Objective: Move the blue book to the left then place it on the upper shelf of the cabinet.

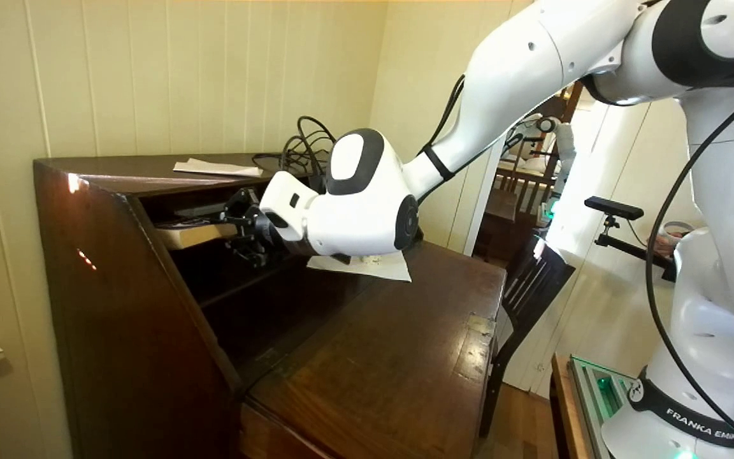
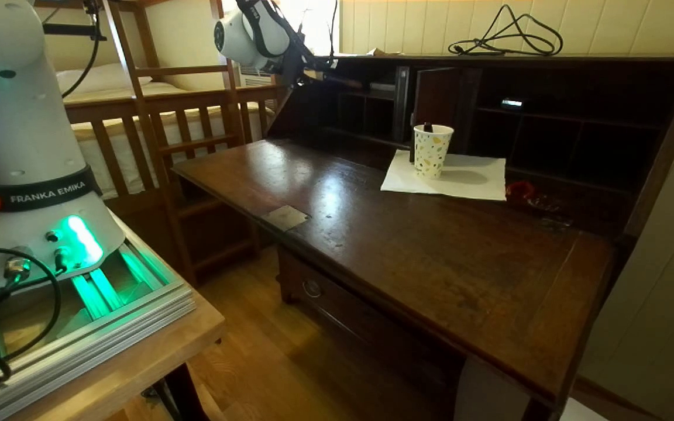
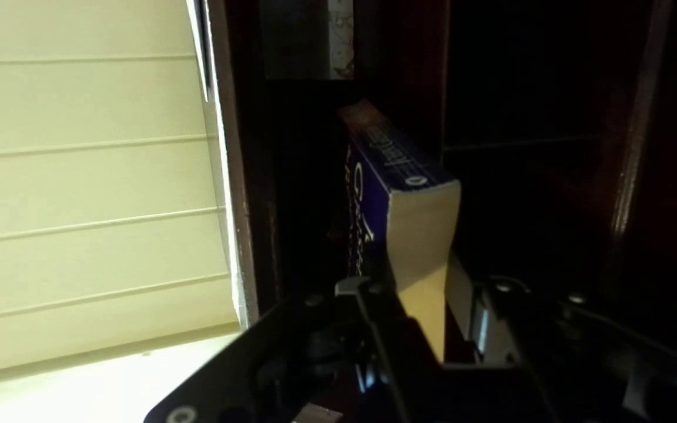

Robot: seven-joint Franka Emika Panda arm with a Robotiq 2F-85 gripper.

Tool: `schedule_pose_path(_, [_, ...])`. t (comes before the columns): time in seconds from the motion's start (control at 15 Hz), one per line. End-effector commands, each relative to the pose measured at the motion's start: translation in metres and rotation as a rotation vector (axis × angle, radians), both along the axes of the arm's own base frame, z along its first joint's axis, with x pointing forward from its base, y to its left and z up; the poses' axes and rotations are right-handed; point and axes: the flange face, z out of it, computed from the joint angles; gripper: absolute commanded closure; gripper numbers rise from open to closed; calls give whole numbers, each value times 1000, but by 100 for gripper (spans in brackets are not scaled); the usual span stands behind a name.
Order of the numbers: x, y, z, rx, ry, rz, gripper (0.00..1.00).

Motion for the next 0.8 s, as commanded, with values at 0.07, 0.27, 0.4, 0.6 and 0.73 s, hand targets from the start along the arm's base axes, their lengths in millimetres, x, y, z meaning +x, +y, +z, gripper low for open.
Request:
schedule_pose_path(0.07, [32, -20, 4, 3, 42, 15, 93])
schedule_pose_path(0.27, [46, -33, -2, 6, 66, 23, 93])
schedule_pose_path(0.4, [50, -33, -5, 5, 91, 47, 93])
schedule_pose_path(0.6, [54, -34, -11, 1, 112, 68, 93])
schedule_pose_path(0.73, [48, -35, -14, -10, 129, 78, 46])
